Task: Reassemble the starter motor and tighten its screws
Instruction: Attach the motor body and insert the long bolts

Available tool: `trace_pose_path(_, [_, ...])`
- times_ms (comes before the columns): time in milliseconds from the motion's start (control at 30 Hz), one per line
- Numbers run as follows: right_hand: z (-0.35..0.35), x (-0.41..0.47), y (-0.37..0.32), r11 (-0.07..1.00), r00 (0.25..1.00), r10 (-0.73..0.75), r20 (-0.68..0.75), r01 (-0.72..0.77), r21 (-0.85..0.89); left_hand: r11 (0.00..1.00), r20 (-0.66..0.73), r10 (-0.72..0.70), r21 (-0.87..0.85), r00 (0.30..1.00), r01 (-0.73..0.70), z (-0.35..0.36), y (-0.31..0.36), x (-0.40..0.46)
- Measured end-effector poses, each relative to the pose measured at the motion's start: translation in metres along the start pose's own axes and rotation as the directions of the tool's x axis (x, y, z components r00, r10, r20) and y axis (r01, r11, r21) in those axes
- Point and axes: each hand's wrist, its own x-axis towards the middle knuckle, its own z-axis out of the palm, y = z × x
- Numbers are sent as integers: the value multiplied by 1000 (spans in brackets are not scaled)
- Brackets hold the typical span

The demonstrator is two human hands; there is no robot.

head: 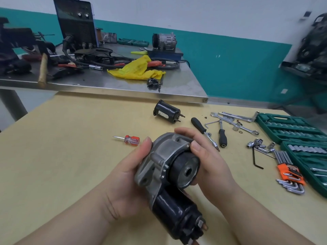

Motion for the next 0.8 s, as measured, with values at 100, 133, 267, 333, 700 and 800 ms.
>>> trace_pose_path(100, [13, 8, -7, 993, 1000, -9, -27, 6, -119, 996, -50, -5, -92, 999, 0, 2, 0, -2])
trace_pose_path(133, [16, 12, -9, 988, 999, -10, -34, 4, -157, 989, -92, 2, -148, 996, -16, 1, -1, -1])
trace_pose_path(267, [17, 42, -12, 951, 994, -53, -91, 22, -310, 955, -256, 52, -269, 965, -123, -9, 4, 2])
trace_pose_path(333, [9, 69, -11, 905, 981, -128, -144, 56, -423, 937, -334, 105, -282, 937, -206, -15, 6, 3])
trace_pose_path(700, [-20, 237, 6, 283, 956, 112, -273, -294, -913, 853, -297, 181, -427, 938, -300, -19, 27, 3])
trace_pose_path(800, [-12, 253, 19, 106, 928, 239, -287, -319, -942, 839, -309, 198, -437, 930, -324, -22, 27, 3])
